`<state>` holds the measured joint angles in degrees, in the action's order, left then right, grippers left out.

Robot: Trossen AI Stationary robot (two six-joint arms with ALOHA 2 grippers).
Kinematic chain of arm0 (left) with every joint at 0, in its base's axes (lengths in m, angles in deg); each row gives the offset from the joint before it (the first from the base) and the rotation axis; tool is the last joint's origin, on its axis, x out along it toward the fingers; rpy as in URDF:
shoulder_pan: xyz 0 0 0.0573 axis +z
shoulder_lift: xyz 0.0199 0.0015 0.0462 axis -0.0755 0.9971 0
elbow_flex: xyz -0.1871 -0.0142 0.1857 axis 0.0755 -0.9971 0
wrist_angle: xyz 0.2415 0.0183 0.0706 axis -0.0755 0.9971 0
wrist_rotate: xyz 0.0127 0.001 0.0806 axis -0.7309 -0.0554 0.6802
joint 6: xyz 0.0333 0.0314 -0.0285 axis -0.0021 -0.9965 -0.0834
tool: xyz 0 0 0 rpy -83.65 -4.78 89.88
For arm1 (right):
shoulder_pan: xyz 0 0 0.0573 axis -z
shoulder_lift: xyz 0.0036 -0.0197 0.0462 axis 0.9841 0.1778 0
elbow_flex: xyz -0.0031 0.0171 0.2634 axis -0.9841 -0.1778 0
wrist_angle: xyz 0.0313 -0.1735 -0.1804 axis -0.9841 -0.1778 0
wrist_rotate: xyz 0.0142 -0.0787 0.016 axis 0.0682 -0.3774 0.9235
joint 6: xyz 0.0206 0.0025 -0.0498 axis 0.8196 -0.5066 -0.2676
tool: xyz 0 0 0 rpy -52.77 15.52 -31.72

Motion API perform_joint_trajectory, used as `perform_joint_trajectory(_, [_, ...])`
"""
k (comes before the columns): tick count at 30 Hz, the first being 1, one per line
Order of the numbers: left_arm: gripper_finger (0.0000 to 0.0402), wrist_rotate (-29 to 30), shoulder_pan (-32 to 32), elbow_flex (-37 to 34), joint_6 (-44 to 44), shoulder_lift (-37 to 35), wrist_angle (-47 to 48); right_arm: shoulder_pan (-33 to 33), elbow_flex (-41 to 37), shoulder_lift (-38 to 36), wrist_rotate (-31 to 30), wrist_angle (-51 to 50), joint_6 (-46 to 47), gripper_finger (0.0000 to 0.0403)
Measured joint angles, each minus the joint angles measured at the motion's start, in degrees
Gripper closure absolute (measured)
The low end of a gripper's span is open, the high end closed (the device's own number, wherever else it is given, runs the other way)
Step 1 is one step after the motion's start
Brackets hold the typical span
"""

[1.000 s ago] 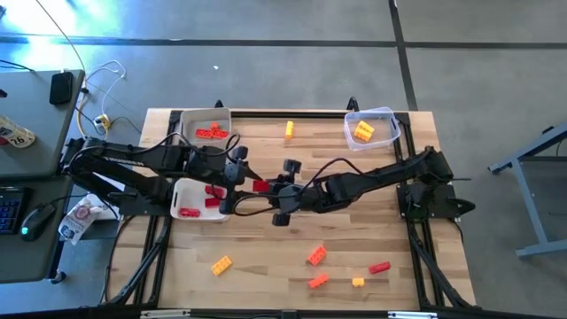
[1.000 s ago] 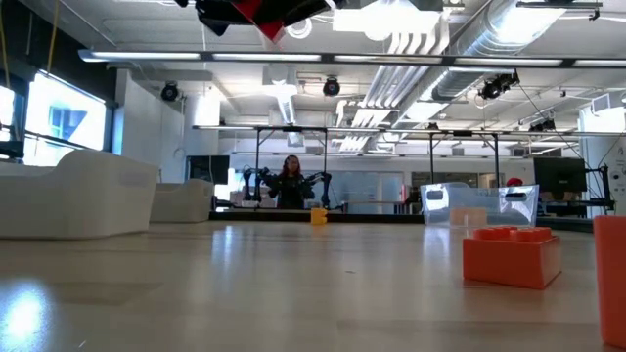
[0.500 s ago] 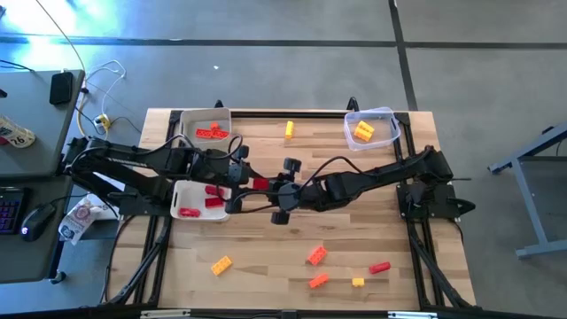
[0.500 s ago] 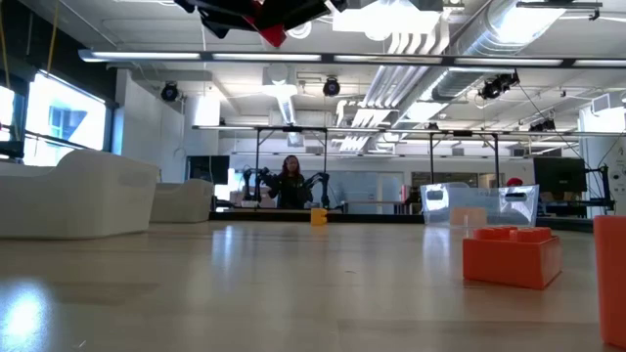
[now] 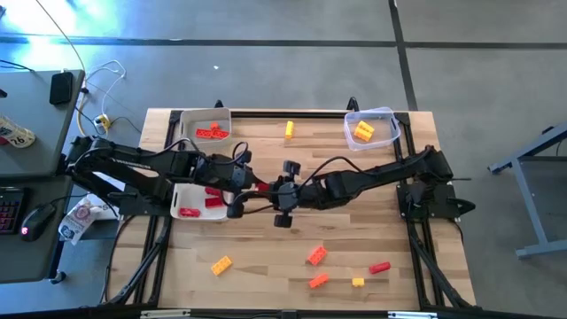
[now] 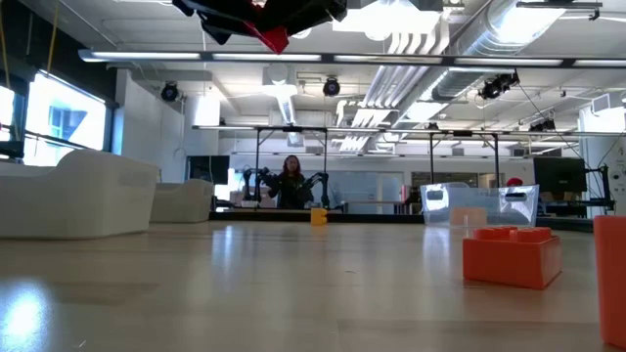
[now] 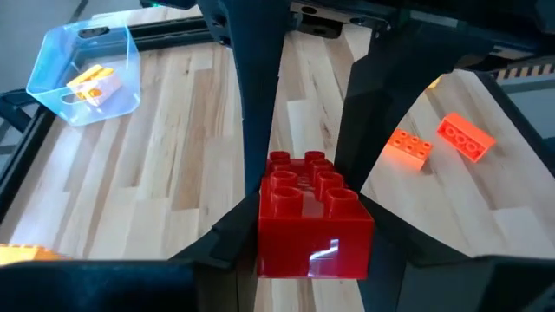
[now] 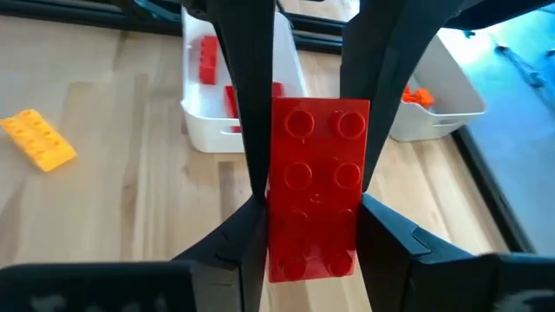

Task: Sort & place blocks by color
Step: Put the red game piece into the white bin

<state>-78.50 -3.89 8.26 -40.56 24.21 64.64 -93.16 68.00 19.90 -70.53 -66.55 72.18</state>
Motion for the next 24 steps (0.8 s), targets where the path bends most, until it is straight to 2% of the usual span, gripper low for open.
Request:
perform_joint_trajectory(5, [0.0285,0.4,-1.1,0.0,0.9,0.0,0.1,0.0,0.0,0.0,0.9,-0.2,-0.1,0.027])
perform_joint_trajectory(14, [0.0285,1.8,-2.5,0.0,1.2,-0.1,4.6,-0.3,0.0,0.0,4.2,-1.5,-0.4,0.0193])
perform_joint_trajectory(24, [0.0285,1.9,-4.2,0.0,7.5,-1.5,18.3,-0.5,0.0,0.0,18.1,-9.0,4.9,0.0183])
